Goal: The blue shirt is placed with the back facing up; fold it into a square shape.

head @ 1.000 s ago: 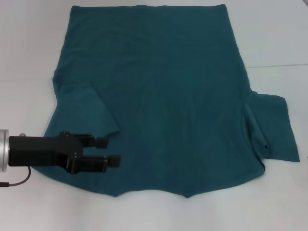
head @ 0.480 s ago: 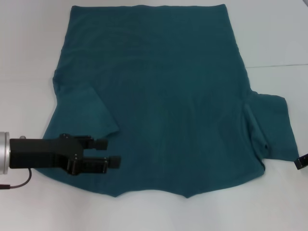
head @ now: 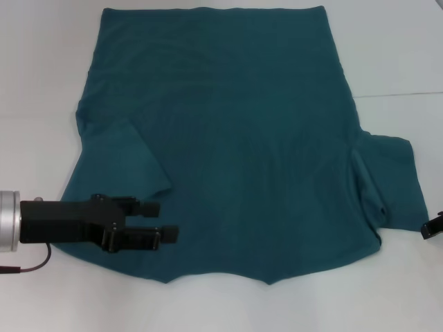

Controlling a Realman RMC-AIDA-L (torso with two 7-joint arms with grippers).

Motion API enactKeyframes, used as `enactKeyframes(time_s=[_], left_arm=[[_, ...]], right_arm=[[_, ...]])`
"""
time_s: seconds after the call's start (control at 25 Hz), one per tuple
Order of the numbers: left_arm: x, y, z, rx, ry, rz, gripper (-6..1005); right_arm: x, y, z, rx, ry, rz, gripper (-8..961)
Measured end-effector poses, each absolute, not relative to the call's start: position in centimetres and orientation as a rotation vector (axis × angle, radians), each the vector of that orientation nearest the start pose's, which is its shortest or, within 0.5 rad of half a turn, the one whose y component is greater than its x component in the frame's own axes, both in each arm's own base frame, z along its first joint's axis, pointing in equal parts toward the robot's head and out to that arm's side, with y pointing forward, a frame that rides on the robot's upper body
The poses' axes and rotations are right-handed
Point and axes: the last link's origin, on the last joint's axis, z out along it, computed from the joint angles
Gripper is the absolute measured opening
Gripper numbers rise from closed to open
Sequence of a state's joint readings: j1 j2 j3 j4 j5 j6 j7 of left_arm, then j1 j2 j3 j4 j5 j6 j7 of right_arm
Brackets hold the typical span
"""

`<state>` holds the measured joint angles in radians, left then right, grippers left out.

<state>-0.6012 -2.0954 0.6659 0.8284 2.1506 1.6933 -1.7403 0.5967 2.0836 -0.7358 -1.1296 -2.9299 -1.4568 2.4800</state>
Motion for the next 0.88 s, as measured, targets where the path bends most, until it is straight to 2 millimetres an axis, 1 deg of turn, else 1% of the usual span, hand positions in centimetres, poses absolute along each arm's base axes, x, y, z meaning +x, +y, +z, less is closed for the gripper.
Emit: enactKeyframes(time_s=[0.16, 0.32, 0.68, 0.88], left_arm=[[-23.1, 33.9, 1.5, -2.841, -0.878, -0.607, 785], [-23.2, 33.9, 1.5, -2.840, -0.881, -0.606, 785], [-23.3, 34.0, 1.5, -2.827, -0.891, -0.603, 786], [-23.3, 34.0, 1.4, -2.826, -0.891, -0.603, 786]], right_arm=[[31.4, 36.1, 7.7, -2.042, 1.448, -0.374, 574], [31.4, 36.3, 7.4, -2.045, 1.446, -0.372, 568], [31.5, 36.7, 7.5, -2.029, 1.443, -0.366, 558], [31.6, 36.9, 7.1, -2.036, 1.450, -0.368, 558]])
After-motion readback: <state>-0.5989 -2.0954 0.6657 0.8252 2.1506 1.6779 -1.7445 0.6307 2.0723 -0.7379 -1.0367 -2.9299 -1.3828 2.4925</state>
